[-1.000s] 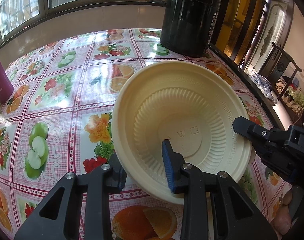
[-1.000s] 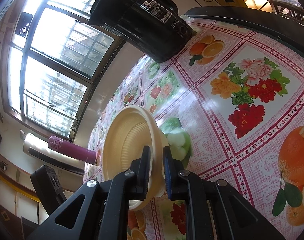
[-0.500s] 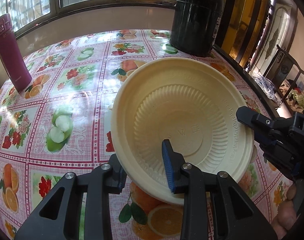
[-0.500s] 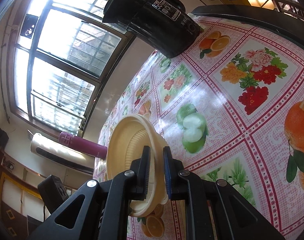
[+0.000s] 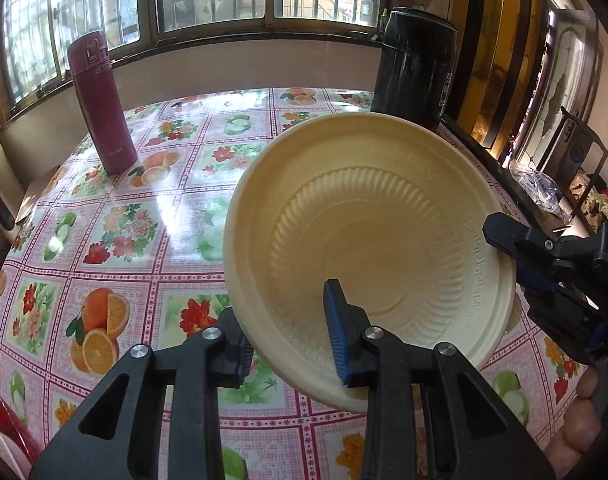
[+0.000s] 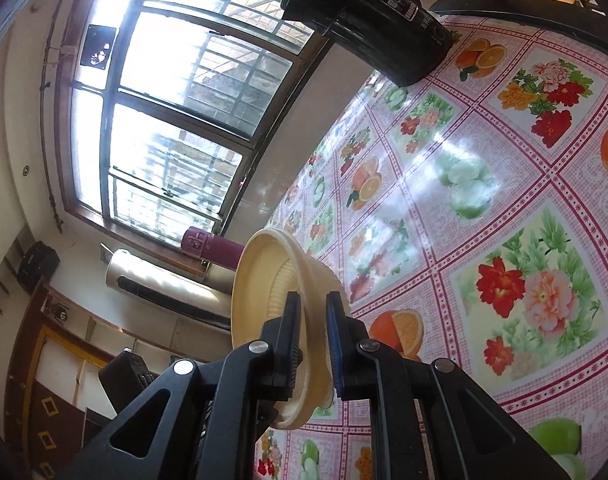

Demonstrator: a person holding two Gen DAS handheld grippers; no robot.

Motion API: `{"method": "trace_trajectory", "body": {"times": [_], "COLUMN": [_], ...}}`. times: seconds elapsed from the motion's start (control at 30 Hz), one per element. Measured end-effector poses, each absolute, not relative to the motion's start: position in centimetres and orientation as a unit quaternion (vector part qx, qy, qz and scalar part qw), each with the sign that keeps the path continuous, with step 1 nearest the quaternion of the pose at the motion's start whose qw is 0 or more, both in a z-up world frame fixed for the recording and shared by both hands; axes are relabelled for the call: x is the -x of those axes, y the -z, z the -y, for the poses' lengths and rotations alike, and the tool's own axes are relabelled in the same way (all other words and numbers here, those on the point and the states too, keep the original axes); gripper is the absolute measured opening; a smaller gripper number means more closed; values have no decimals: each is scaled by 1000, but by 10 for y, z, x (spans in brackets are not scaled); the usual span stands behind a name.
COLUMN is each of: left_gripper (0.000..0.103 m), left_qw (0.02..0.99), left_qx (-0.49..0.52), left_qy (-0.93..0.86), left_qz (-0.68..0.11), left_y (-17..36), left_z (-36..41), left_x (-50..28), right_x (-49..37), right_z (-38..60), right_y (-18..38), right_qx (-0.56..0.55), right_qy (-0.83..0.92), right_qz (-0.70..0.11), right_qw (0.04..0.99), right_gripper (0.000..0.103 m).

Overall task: Organize plates and bowls
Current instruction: 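Carry the beige ribbed bowl over to the red plate stack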

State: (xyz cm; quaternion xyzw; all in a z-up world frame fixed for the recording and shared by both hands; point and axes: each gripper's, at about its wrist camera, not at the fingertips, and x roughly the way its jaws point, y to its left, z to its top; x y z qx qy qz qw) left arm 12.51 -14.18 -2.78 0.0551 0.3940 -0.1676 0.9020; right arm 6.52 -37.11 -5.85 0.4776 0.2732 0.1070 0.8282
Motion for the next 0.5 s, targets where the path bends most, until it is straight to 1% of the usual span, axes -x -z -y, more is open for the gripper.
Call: {"method": "trace_trajectory", "body": {"times": [0.03,0.07,0.47,0.5], "left_gripper": [29,29,29,29], "left_qw": [904,907,934,936], "left_qx": [-55,-55,-36,-34], "left_qy": [165,162,118,115], "left_qz": [-390,-385,-335,-332], "left_y": [24,21,-13,-17], "left_z": [136,131,58,51], "left_x": [-121,-118,-79,-74], "right_x": [-62,-59,-42,-40], "right_z": [366,360,280,273], "right_y": [56,53,14,11], "right_qx": [-479,-479,-440,-436], "right_qy": [-114,-122,-179,-183], "right_qz": [-271,-268,-273,-274], "right_qw": [827,827,837,837], "right_gripper": [13,15,15,17]}}
